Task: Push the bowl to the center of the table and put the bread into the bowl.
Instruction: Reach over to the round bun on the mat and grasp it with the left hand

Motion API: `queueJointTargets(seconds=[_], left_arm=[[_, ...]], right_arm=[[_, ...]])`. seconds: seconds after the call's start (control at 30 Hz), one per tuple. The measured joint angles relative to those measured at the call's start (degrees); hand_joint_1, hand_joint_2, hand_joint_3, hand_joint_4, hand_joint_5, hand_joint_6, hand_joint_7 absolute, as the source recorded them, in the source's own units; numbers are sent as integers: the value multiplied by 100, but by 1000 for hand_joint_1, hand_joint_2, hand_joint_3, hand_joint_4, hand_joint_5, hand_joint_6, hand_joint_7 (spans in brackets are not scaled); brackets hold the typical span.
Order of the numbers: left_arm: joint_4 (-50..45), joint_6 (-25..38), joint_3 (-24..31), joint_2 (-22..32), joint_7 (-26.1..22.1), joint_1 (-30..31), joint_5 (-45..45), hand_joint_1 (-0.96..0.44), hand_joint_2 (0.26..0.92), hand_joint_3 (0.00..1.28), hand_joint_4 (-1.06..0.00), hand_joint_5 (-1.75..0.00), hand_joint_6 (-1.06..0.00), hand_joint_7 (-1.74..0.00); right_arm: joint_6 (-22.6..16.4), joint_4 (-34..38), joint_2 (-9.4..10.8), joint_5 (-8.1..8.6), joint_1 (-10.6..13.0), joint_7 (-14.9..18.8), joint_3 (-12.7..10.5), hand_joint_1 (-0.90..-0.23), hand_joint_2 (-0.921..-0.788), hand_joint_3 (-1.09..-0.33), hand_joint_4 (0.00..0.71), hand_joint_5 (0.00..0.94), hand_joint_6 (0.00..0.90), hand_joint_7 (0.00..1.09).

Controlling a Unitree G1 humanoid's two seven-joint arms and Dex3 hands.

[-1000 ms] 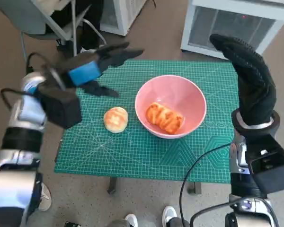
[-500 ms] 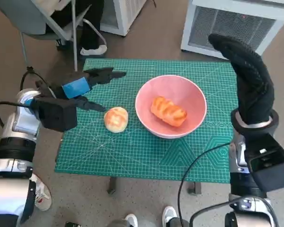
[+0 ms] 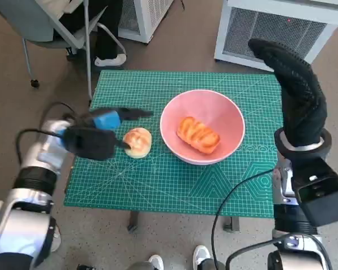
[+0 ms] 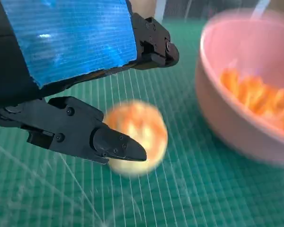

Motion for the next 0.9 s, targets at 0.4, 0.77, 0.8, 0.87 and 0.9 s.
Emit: queueJointTargets(seconds=[0.4,0.77,0.8,0.87,0.9], left_arm=[[525,589,-455,-429,371,-227,518,-150,918,20,-703,-288,-641,-247],[574,484,-419,-416,91,-361,382,-3,920,96,-680,-1135,-568,-1229],[566,478,-374,-401,36,-366,338,-2,920,96,-681,-1142,-570,-1234],[534,457,-269,-367,-67,-366,245,0,920,96,-682,-1149,-570,-1236],[486,439,-176,-338,-104,-366,154,0,920,95,-683,-1152,-570,-1237]], right_arm=[[92,-57,-59,92,2,75,3,-564,-921,-750,273,4,3,577],[136,-266,-93,83,80,73,-1,-553,-921,-752,273,3,2,578],[146,-288,-96,83,94,73,-2,-554,-921,-752,272,3,2,578],[175,-330,-105,83,119,72,-7,-556,-921,-752,272,3,2,579],[194,-353,-111,83,126,71,-7,-557,-921,-751,272,3,2,579]])
